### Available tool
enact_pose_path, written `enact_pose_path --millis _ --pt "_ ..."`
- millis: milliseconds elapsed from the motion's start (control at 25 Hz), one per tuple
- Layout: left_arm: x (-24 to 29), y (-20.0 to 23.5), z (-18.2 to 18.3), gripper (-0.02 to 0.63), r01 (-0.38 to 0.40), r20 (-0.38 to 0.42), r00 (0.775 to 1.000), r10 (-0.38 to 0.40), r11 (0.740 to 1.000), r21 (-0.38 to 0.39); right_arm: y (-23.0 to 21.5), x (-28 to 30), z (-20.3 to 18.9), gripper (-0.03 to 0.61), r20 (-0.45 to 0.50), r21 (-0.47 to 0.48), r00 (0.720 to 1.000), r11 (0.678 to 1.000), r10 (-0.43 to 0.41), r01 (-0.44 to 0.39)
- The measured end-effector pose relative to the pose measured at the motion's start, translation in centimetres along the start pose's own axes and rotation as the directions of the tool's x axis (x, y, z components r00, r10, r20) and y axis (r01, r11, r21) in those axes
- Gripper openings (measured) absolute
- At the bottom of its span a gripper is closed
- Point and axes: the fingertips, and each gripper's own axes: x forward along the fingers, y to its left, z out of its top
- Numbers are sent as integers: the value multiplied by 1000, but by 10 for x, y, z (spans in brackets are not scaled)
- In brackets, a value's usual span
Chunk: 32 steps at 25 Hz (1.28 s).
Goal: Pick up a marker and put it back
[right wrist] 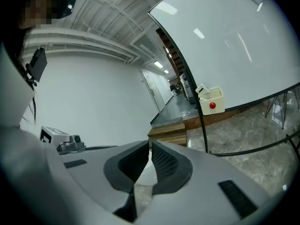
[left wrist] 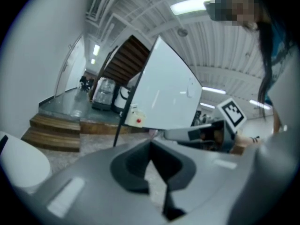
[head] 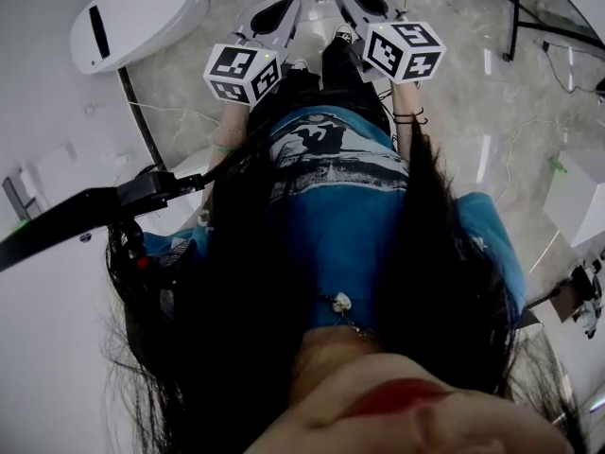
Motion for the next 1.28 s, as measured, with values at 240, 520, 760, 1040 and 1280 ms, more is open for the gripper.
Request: enact_pose_path --millis 240,520,760,1040,1280 --pt "-9 -24 -16 -9 80 -19 997 -80 997 9 8 -30 -21 26 28 62 997 996 -66 64" --pt "-10 -52 -6 -9 123 -7 992 -123 992 28 12 -58 -10 26 67 56 994 995 -92 88" --pt "-9 -72 -8 -9 107 10 994 -108 994 36 12 -84 -11 26 82 38 994 997 -74 71" --pt "1 -132 -22 -9 70 43 997 -70 998 4 -2 -149 -25 26 77 22 996 999 -36 34" --pt "9 -208 -44 -9 57 36 998 -57 998 -1 -22 -212 -40 26 57 15 998 1000 -3 2"
